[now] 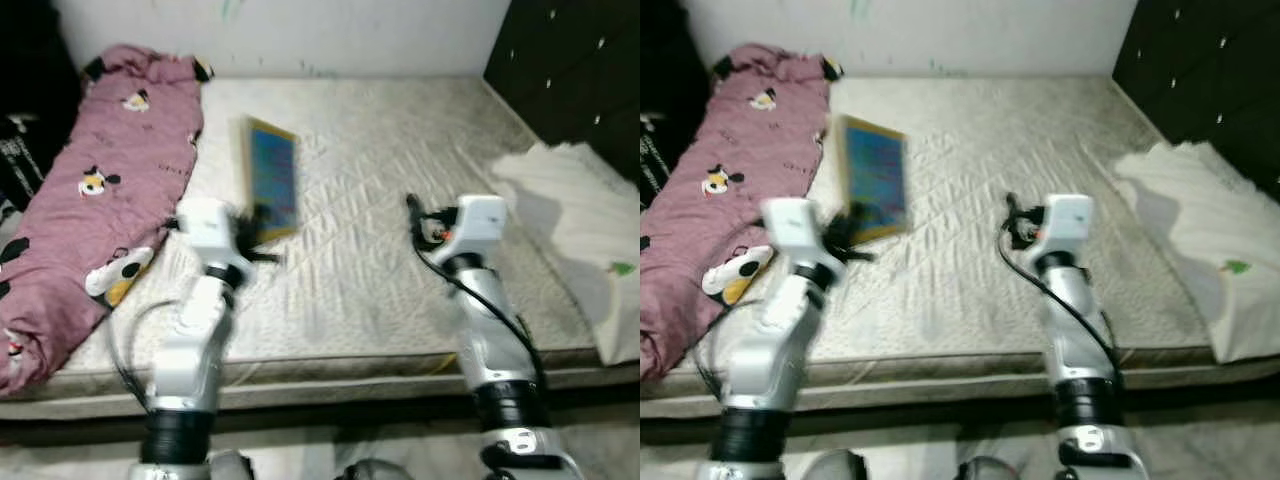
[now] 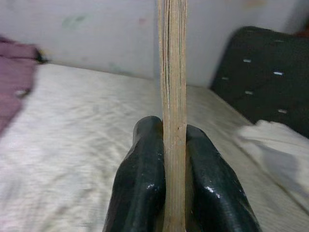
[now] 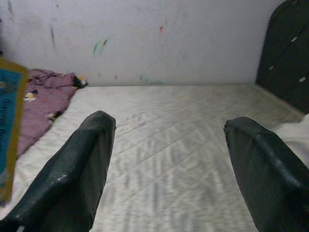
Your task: Clean up the room
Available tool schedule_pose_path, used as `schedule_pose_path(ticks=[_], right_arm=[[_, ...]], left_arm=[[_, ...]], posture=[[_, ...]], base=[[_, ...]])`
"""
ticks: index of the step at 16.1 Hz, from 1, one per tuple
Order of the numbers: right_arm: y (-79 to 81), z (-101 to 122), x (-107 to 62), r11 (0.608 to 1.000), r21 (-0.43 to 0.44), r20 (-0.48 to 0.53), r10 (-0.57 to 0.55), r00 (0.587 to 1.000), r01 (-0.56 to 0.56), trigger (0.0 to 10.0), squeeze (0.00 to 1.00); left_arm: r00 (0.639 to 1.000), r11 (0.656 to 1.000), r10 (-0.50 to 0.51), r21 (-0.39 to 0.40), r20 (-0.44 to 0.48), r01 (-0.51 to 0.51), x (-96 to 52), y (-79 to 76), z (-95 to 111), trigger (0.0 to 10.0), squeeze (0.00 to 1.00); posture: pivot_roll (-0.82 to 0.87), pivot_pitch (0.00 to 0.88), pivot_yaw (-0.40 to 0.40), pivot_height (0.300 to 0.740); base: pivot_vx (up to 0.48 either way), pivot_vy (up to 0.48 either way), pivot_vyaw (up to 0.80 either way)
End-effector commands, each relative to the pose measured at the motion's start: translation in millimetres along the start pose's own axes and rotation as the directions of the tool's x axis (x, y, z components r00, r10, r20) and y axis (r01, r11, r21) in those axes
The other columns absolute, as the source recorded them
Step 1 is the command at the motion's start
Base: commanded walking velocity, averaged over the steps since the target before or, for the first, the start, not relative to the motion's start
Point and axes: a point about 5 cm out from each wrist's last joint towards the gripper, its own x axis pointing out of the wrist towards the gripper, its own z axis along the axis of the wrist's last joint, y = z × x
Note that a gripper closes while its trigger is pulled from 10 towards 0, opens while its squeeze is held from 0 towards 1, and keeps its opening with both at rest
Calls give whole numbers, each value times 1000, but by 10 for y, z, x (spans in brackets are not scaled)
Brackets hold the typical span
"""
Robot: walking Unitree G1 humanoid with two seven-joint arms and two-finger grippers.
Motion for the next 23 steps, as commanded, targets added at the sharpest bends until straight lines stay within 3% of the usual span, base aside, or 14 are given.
schedule_pose_path(ticks=[1,13,23], right_arm=[[76,41,29,1000,9,20,23,1000,-23,10000,0],[20,66,35,1000,-4,36,10,999,-9,10000,0],[132,68,44,998,-12,47,60,997,-59,10000,0]], left_arm=[[998,1000,10,5,65,-10,16,38,136,10000,0],[993,999,-44,14,108,43,87,11,194,10000,0],[992,1000,-22,14,128,20,140,60,195,10000,0]], posture=[[-45,0,-26,740],[-59,0,-14,740],[-59,0,-24,740]], base=[[0,0,0],[0,0,0],[406,0,0]])
